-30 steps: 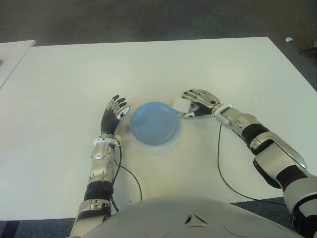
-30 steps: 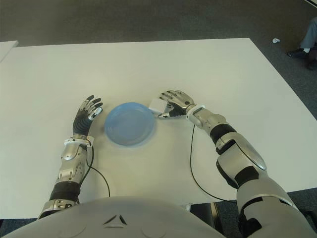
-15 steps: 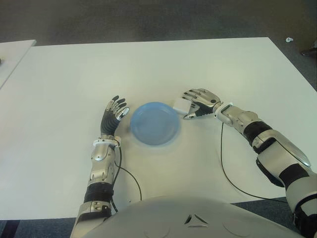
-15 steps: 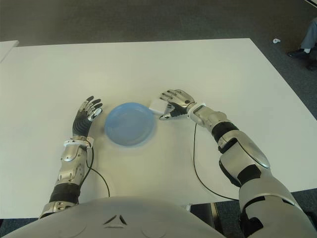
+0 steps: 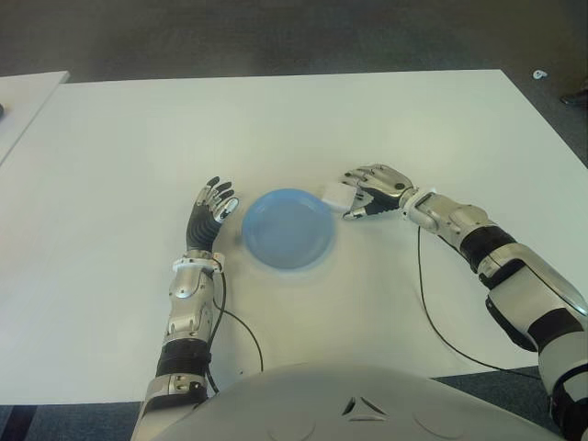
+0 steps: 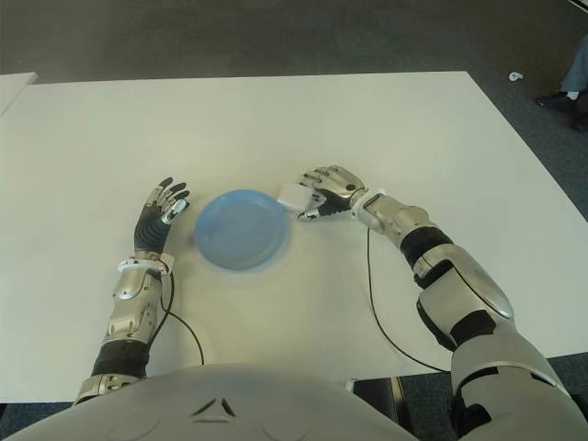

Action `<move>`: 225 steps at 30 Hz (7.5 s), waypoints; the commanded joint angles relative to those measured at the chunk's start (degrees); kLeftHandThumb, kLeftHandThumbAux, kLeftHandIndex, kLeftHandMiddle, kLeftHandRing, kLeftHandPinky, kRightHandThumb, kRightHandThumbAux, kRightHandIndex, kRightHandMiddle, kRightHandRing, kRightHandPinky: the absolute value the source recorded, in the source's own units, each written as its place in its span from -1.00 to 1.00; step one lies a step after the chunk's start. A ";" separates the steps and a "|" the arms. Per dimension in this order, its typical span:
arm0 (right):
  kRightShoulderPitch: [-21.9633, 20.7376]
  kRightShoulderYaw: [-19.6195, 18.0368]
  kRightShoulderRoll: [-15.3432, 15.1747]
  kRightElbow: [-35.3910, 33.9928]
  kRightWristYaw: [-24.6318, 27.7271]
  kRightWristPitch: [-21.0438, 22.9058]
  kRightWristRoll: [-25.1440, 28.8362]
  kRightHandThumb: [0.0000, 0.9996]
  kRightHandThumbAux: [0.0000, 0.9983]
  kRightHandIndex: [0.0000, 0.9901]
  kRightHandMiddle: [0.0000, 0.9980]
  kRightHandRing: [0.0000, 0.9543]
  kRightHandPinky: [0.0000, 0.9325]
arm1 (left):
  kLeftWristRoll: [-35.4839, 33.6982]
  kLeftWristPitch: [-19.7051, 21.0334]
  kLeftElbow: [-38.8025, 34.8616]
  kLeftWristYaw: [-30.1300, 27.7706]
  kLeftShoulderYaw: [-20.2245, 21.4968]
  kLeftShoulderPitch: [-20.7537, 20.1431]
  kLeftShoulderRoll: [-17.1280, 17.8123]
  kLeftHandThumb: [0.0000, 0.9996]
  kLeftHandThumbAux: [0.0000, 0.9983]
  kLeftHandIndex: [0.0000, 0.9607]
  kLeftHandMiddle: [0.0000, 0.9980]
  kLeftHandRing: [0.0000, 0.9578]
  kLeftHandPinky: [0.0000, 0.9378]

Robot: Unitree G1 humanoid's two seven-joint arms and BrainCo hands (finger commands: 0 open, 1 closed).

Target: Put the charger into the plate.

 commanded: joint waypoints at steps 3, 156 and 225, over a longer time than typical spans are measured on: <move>3.02 -1.14 -0.35 -0.26 -2.08 -1.38 0.48 0.06 -0.16 -0.12 0.29 0.32 0.43 | -0.47 0.47 0.82 -0.75 -0.22 1.04 -0.44 -1.00 0.16 -0.74 -0.61 -0.59 -0.57; 21.32 -19.18 -5.87 -50.84 43.63 27.12 4.60 -0.24 -0.83 -1.00 -1.00 -1.00 -1.00 | -6.63 -1.67 5.35 -9.04 2.60 -2.04 0.09 -1.00 0.08 -0.75 -0.58 -0.56 -0.54; 30.62 -20.12 -0.37 -52.79 29.26 16.71 8.49 -0.70 -0.34 -1.00 -1.00 -1.00 -1.00 | -6.86 -1.90 6.44 -8.63 2.45 -2.83 -0.16 -1.00 0.15 -0.74 -0.58 -0.55 -0.53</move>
